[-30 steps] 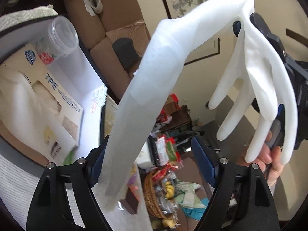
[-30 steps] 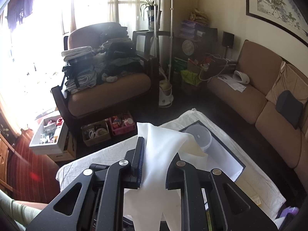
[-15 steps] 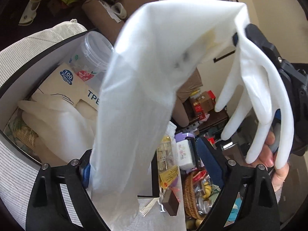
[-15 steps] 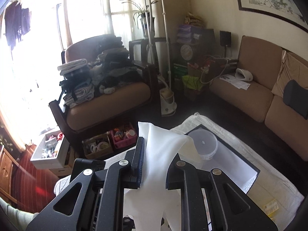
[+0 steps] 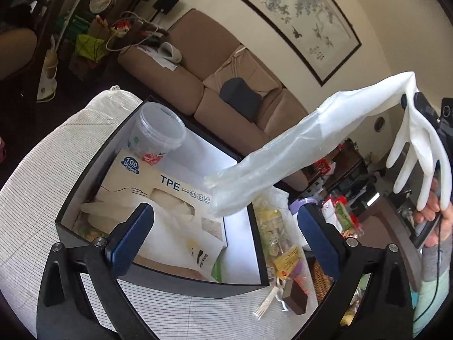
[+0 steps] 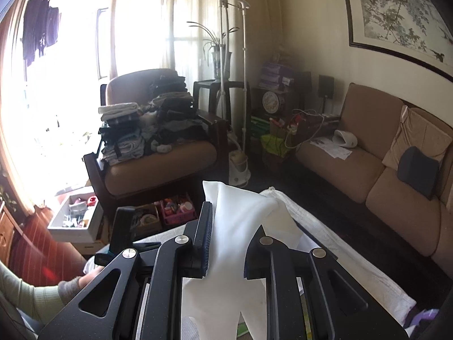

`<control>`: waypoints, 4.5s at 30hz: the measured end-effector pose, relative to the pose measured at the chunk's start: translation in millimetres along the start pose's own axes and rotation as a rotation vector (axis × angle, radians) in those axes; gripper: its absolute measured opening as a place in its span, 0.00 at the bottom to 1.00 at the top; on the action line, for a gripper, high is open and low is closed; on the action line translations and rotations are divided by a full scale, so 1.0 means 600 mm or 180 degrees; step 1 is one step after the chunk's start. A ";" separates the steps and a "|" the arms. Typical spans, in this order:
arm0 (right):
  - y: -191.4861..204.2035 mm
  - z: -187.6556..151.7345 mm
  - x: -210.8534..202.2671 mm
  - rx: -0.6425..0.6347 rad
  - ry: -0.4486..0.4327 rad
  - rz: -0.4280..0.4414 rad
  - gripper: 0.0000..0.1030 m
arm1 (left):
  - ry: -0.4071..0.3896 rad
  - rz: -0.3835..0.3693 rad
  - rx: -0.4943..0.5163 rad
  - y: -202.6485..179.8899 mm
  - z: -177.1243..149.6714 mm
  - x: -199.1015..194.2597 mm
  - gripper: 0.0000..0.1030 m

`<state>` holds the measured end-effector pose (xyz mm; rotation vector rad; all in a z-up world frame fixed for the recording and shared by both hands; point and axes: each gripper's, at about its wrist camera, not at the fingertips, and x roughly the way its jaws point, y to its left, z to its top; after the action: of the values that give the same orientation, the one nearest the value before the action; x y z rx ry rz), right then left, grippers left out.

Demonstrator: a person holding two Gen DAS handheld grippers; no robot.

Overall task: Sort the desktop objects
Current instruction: 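Carry the hanging white glove over the black box with the right gripper, then lower the glove into the black box and open the right gripper, then move the right tool back over the table toward the purple bowl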

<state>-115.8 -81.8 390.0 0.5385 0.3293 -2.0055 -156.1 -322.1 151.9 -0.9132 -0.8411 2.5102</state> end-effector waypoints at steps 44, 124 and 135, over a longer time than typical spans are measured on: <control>0.030 -0.117 0.323 -0.0382 0.1095 0.0783 0.16 | 0.0644 0.0629 0.0277 0.031 -0.019 0.008 0.99; -0.076 -0.215 0.354 0.1097 0.1535 0.0077 0.62 | 0.0473 0.0904 0.0472 0.007 -0.010 -0.007 1.00; -0.135 -0.344 0.045 0.1830 0.0840 -0.0646 0.98 | 0.0789 0.0368 0.1474 -0.189 -0.125 0.081 1.00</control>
<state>-149.9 27.7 198.5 1.1748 -0.0493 -2.2272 -129.4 -180.4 154.4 -1.0939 -0.1219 2.4567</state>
